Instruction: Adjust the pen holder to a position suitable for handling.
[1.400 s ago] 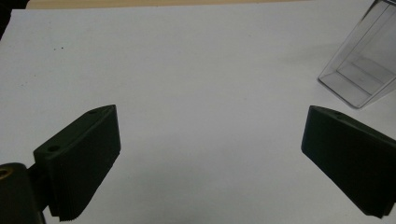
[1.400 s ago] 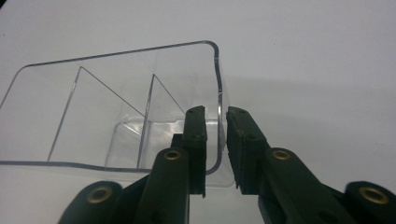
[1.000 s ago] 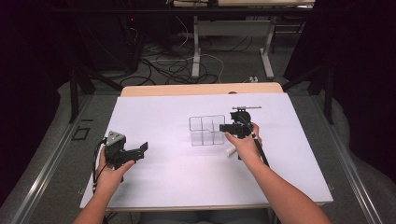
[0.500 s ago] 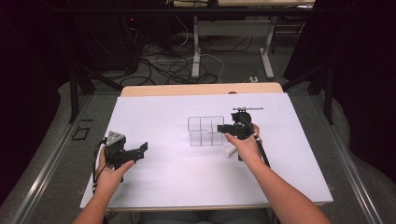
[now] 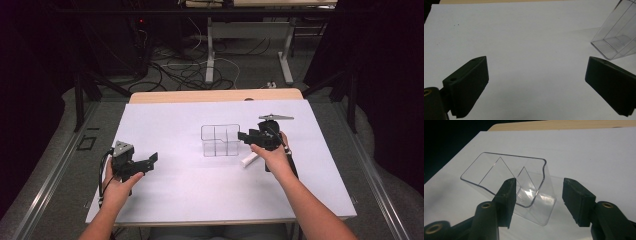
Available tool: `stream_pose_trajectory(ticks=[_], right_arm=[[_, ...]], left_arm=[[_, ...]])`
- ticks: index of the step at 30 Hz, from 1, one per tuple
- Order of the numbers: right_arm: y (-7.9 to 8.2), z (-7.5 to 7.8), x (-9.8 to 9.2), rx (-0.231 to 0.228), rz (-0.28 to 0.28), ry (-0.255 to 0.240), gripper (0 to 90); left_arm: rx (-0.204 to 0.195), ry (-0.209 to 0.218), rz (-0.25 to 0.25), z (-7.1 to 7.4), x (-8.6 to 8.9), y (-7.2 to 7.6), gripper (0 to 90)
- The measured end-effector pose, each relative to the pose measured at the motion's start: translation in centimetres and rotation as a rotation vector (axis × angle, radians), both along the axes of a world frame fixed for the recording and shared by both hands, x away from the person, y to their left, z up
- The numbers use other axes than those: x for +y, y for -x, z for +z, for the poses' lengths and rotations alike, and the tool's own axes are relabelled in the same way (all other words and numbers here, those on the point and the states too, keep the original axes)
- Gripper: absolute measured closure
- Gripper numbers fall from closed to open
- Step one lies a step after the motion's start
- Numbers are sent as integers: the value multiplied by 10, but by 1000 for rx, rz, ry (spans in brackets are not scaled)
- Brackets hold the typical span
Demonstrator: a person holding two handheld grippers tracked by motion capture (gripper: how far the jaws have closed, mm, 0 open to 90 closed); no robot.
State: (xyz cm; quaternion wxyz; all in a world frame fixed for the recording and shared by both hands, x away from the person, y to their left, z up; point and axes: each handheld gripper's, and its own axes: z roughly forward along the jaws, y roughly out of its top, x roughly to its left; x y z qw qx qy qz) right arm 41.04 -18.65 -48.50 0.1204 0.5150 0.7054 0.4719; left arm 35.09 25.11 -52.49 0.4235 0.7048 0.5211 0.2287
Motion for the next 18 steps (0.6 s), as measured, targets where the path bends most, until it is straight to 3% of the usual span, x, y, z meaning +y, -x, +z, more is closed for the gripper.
stream_pose_trajectory(ticks=[7,10,13,16,18], right_arm=[[7,0,-17,-56,19,61,366],[8,0,-20,-53,29,52,361],[11,0,-27,-82,37,61,340],[12,-2,-32,-125,64,76,302],[11,-4,-36,-127,100,102,269]], left_arm=[[0,6,1,0,-1,0,50],[-1,-2,-6,0,-1,0,49],[-8,-7,-8,0,-2,0,46],[-1,-12,-14,0,-2,-1,35],[-1,-5,-12,-1,-2,-1,21]])
